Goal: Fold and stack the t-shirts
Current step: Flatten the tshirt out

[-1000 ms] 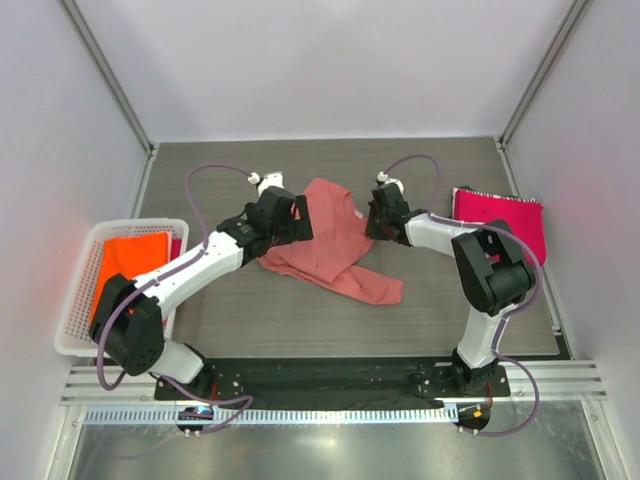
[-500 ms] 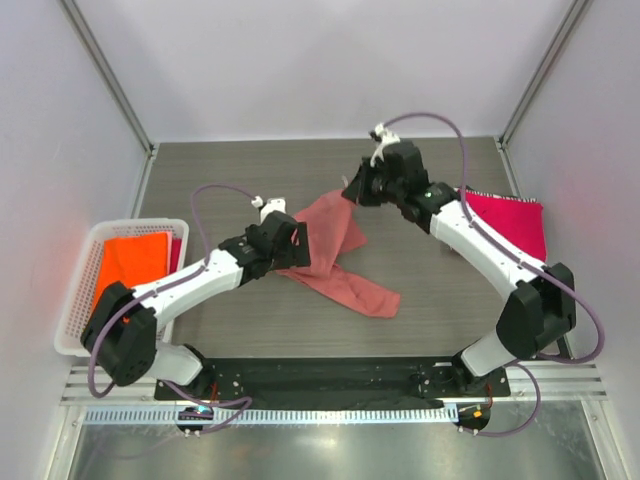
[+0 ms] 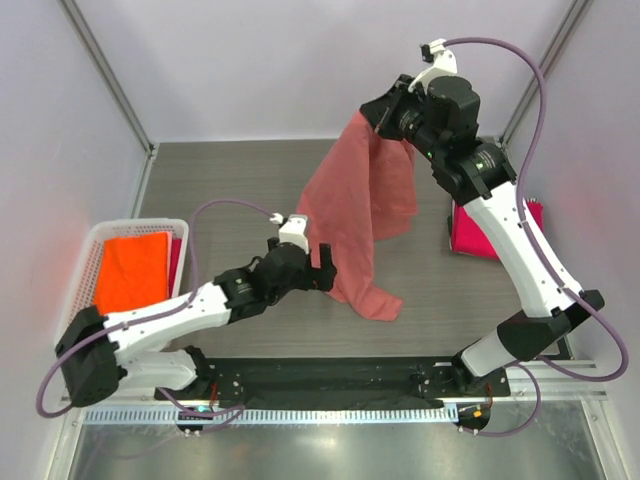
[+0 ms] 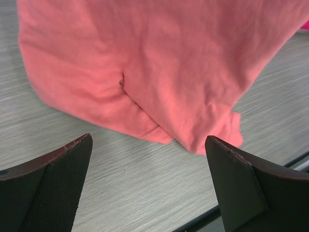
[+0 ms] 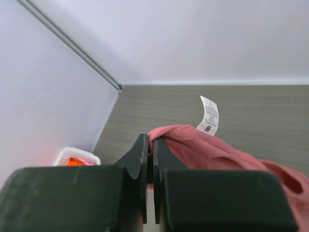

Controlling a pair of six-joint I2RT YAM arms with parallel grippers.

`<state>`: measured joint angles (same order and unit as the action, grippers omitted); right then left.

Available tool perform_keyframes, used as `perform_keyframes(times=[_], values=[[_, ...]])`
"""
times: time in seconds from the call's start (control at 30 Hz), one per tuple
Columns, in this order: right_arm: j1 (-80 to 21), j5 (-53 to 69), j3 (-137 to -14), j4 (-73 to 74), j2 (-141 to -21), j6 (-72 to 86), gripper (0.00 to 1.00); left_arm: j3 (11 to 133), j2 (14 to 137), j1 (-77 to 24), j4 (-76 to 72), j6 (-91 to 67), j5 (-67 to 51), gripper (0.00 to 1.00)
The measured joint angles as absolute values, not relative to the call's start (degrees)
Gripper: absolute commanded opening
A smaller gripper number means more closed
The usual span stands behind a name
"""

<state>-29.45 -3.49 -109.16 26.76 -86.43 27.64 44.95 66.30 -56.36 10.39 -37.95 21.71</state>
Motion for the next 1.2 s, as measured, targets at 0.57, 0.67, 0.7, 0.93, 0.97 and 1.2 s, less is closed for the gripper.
perform_keyframes(times=[0.57,0.67,0.7,0.93,0.97,1.2], values=[[-29.17,-13.13,-107.77,32.38,-85.67,27.33,0.01,67.07,102.69,-69.38,11.77,-38.72,26.26,0.88],[-28.82,-14.33,-107.7,32.64,-84.75,27.31,0.01,71.7,107.33,-69.19,16.05,-40.69,27.94,0.55],[-28.6,-14.79,-107.63,32.77,-84.31,27.33,0.01,72.4,108.33,-68.97,17.15,-41.54,28.32,0.31],[-23.53,-17.02,-105.84,34.72,-80.55,27.53,0.01,69.25,106.28,-66.5,22.65,-42.74,28.8,0.0],[-21.56,-16.8,-104.71,34.7,-80.01,27.81,0.01,68.14,103.83,-65.71,23.92,-41.78,28.14,0.0],[-8.23,-12.93,-97.84,35.7,-79.55,30.48,0.01,71.94,78.32,-59.31,40.93,-33.93,28.23,0.0]])
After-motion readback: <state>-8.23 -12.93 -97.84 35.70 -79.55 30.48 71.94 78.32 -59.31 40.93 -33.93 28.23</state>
